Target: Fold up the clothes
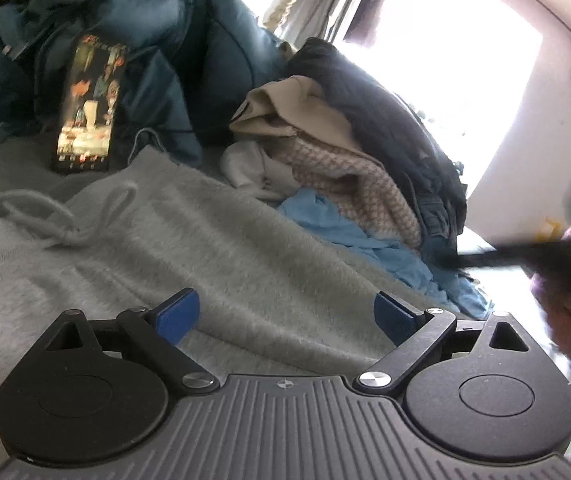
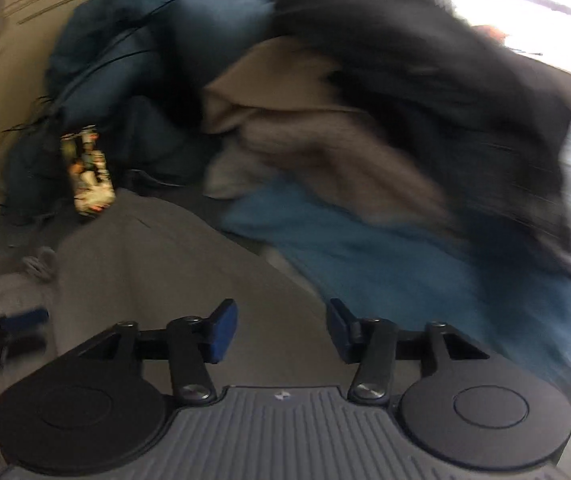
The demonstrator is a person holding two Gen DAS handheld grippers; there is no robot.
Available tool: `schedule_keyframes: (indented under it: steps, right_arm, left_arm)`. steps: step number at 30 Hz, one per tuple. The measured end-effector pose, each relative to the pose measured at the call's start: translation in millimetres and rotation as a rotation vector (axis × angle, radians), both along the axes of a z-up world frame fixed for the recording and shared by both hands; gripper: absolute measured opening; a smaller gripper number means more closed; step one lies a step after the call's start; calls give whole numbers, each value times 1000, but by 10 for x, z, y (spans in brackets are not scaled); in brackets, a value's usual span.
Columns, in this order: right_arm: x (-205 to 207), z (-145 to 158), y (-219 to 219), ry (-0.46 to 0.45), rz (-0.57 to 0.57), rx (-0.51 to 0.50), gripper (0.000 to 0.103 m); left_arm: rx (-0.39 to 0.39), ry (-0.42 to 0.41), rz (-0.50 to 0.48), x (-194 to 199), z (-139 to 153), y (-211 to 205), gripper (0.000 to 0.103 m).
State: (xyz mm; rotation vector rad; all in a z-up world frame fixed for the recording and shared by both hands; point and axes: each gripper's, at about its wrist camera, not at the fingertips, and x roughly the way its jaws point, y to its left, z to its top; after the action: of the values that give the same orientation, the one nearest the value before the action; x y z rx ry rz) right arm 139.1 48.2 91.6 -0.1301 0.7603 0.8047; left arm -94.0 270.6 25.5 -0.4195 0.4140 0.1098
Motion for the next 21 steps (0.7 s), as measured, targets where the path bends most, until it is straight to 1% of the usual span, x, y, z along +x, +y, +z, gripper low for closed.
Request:
schedule_keyframes:
  steps: [2, 3, 5, 7, 9, 12, 14, 16, 19, 21]
  right_arm:
    - [256, -79, 217, 20, 28, 16, 57]
    - [374, -115, 312, 37, 42, 27, 59]
    - [558, -173, 457, 98, 71, 60, 62]
    - [671, -257, 670, 132, 114, 65, 65]
    - [755, -367, 835, 134, 142, 56, 65]
    - [816, -489, 965, 153, 165, 34, 65]
    - [788, -544, 1035, 156, 184, -3, 65]
    - [729, -555, 1069, 137, 208, -44, 65]
    - [659, -531, 1156, 102, 233, -85, 60]
    - [589, -509, 1226, 73, 253, -120, 47]
  left_arm:
    - [37, 61, 15, 72, -66, -19, 95]
    - [45, 77, 16, 95, -87, -24, 95]
    - [53, 95, 14, 128, -118, -30, 95]
    - [59, 98, 12, 131, -130, -35, 96]
    - [64, 98, 9, 129, -138, -35, 97]
    - [60, 91, -1, 114, -153, -16, 97]
    - [45, 86, -7, 109, -162, 4, 97]
    - [34, 83, -10, 111, -162, 21, 98]
    - [33, 83, -11, 121, -163, 20, 98]
    - [28, 80, -12, 119, -165, 25, 98]
